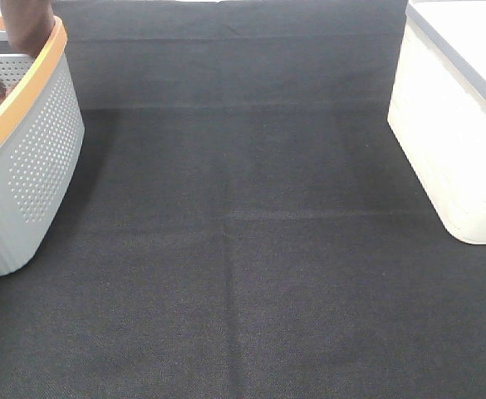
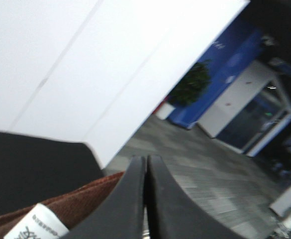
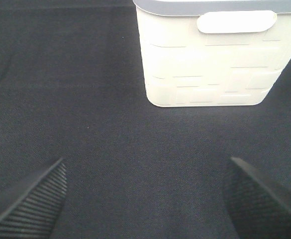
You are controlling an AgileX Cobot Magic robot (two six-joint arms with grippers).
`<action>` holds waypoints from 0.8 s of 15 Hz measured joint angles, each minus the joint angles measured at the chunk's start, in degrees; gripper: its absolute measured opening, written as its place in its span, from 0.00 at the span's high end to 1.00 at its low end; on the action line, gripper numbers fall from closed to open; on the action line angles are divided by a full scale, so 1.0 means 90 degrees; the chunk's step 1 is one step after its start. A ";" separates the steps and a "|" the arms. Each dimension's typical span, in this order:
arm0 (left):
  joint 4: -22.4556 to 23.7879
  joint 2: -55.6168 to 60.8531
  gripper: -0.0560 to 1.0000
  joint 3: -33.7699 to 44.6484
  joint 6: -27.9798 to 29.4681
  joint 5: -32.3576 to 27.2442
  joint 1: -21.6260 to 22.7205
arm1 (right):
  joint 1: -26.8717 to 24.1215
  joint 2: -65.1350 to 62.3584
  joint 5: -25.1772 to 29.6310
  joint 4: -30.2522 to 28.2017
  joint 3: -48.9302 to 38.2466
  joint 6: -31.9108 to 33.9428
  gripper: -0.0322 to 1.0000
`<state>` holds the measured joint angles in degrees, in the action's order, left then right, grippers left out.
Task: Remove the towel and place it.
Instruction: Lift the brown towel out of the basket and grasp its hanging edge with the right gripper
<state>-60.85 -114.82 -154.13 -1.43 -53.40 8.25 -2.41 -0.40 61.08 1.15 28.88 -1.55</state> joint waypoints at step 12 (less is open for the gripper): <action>0.1050 0.0013 0.95 0.0000 -0.0987 0.0738 -0.2807 | 0.0134 0.3966 -0.1980 0.3928 0.0949 -0.3100 0.33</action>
<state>-51.39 -114.71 -154.13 -10.31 -46.75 -17.02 -1.20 35.29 43.26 36.50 37.41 -29.45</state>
